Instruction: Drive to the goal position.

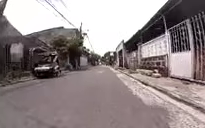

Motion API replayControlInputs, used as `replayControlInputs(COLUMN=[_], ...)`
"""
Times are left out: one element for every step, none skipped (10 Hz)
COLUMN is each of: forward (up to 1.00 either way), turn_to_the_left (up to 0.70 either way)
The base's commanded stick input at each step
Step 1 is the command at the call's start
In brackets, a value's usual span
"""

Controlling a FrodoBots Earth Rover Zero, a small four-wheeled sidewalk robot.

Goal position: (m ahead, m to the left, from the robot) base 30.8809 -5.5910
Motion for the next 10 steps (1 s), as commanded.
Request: replayControlInputs(forward=[1.00, 1.00, 1.00, 1.00, 1.00, 1.00, 1.00, 1.00, 1.00, 1.00], turn_to_the_left=[0.00, 0.00, 0.00, 0.00, 0.00, 0.00, 0.00, 0.00, 0.00, 0.00])
